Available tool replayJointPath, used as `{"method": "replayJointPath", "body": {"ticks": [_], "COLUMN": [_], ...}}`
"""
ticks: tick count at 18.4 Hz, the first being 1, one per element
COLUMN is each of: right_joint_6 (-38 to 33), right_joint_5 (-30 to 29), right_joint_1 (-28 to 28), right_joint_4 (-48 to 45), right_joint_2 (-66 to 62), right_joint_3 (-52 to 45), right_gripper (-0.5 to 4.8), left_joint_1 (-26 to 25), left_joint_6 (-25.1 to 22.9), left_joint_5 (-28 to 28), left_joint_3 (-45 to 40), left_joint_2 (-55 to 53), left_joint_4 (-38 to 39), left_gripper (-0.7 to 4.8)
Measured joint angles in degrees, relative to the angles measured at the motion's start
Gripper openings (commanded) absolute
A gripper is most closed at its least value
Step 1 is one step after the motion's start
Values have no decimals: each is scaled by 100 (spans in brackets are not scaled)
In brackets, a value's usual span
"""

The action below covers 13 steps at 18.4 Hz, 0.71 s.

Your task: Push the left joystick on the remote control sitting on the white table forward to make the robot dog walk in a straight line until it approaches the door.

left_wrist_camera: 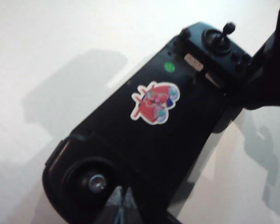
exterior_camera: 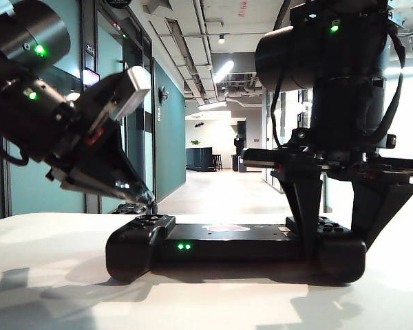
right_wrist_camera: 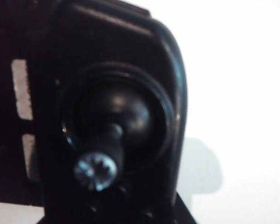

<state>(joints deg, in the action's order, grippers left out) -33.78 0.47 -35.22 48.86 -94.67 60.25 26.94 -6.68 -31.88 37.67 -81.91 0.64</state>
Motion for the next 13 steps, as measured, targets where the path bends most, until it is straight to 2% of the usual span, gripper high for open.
{"method": "replayJointPath", "body": {"ticks": [13], "right_joint_6": [-35], "right_joint_5": [0], "right_joint_1": [0], "right_joint_4": [7], "right_joint_2": [-2], "right_joint_3": [0], "right_gripper": [106], "left_joint_1": [-2], "left_joint_6": [2], "left_joint_5": [61], "left_joint_3": [2], "left_joint_2": [-345], "left_joint_4": [-520], "left_gripper": [-5]}}
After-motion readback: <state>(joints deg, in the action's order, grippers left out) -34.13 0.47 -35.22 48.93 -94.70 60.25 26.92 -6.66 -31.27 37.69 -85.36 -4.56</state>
